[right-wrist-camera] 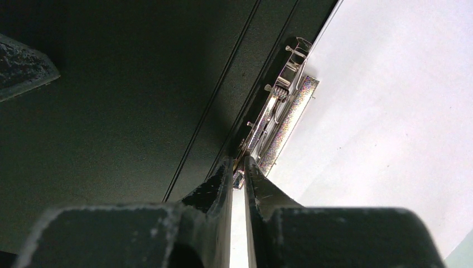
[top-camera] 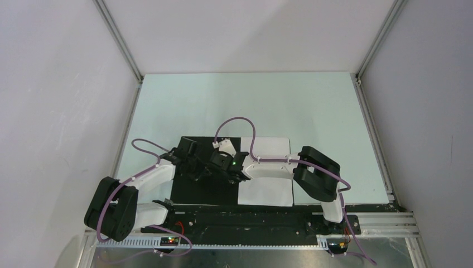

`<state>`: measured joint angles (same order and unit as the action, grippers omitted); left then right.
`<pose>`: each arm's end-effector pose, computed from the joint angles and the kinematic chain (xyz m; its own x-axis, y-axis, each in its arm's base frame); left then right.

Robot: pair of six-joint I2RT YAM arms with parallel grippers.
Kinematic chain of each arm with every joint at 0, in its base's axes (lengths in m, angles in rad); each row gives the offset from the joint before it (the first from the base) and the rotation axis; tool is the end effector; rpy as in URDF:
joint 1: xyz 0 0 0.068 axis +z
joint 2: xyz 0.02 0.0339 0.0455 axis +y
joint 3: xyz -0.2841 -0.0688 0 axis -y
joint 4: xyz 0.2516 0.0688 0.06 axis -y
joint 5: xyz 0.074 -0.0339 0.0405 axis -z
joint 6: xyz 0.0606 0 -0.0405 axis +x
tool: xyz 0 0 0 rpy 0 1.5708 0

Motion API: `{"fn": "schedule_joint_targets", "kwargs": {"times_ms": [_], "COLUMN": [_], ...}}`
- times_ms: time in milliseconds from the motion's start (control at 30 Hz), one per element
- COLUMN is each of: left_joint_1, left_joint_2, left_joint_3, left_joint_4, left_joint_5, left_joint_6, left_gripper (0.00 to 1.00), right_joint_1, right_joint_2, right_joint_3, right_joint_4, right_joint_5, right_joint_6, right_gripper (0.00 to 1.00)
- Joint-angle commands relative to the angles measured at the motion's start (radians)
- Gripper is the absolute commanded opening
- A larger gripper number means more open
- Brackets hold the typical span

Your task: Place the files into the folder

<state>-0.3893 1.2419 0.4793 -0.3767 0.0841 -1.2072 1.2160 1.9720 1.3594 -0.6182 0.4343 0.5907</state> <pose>0.1903 -0.0836 0.1299 -0.6827 -0.7266 -0.0774 -0.6394 0.6453 -0.4180 0.1678 0.3796 0.1579 -0.7186 -0.4854 -0.4979 -0.4836 0.8634 -0.1437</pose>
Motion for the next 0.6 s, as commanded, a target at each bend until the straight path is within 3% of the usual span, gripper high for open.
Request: {"fn": "schedule_joint_targets", "kwargs": {"times_ms": [0, 567], "left_joint_1": [0.007, 0.007], "left_joint_2": [0.051, 0.040], "left_joint_3": [-0.048, -0.058], "left_joint_4": [-0.046, -0.039], "left_joint_5": [-0.112, -0.093], "left_joint_6": [-0.003, 0.022], "left_gripper": [0.00, 0.00], "right_joint_1": [0.076, 0.035], "right_joint_2": [0.090, 0.126], "right_joint_3": [-0.058, -0.059], "right_joint_4": [0.024, 0.118], "right_joint_5": [-0.303, -0.394], "right_joint_6": [0.089, 0.054], "right_gripper": [0.14, 0.18]}}
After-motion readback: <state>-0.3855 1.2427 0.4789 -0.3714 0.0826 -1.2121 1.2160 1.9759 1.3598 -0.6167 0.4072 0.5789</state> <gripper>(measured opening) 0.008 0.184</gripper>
